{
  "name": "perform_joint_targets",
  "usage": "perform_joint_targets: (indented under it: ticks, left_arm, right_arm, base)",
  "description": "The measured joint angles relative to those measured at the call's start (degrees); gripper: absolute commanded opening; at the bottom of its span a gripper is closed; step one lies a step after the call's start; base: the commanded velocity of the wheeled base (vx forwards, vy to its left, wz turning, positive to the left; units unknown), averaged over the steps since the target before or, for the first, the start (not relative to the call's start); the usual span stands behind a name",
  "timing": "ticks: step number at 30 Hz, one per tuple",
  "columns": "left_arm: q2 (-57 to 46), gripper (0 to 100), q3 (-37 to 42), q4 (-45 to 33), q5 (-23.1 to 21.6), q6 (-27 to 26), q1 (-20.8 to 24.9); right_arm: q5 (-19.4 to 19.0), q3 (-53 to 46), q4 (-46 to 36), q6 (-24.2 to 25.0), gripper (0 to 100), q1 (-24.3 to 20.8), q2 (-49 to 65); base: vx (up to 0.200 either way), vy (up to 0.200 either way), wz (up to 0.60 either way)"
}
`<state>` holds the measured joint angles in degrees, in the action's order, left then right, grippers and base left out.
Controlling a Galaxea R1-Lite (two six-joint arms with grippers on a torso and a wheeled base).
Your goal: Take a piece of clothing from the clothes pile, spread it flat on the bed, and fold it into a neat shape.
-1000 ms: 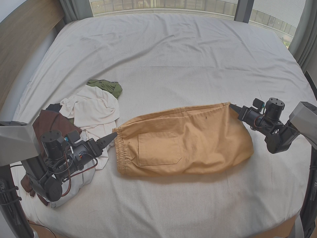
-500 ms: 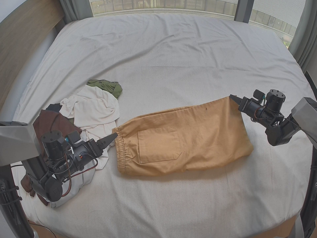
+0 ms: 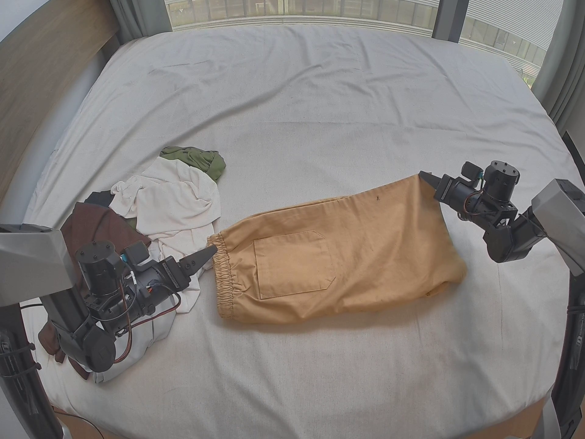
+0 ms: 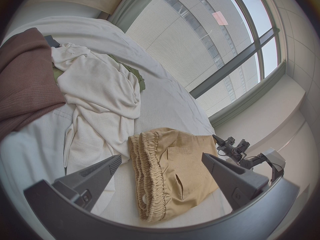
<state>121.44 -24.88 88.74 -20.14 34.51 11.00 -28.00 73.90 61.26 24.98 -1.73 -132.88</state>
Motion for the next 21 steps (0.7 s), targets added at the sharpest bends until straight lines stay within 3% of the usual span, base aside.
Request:
perform_joint_targets:
  ticks: [5,6,12,21]
  left_arm:
    - [0.0,100,0.0,0.0,0.0,0.0,0.0]
    - [0.0,100,0.0,0.0,0.0,0.0,0.0]
    - [0.1,100,0.1,0.0,0.0,0.0,0.2]
    - [1.6,100,0.8,-0.1,-0.2,0.2,1.5]
  right_arm:
    - [0.0,0.3,-0.1,0.0,0,0.1,-0.7]
    - [0.0,0.3,-0.1,0.0,100,0.1,-0.7]
    - [2.7,0.7,0.5,-1.6,100,0.2,-1.0]
    - [3.5,-4.4,3.5,-2.2,100,-0.1,2.2]
  base:
    - [0.0,0.0,0.0]
    - [0.0,0.0,0.0]
    - [0.0,0.0,0.0]
    - [0.0,0.0,0.0]
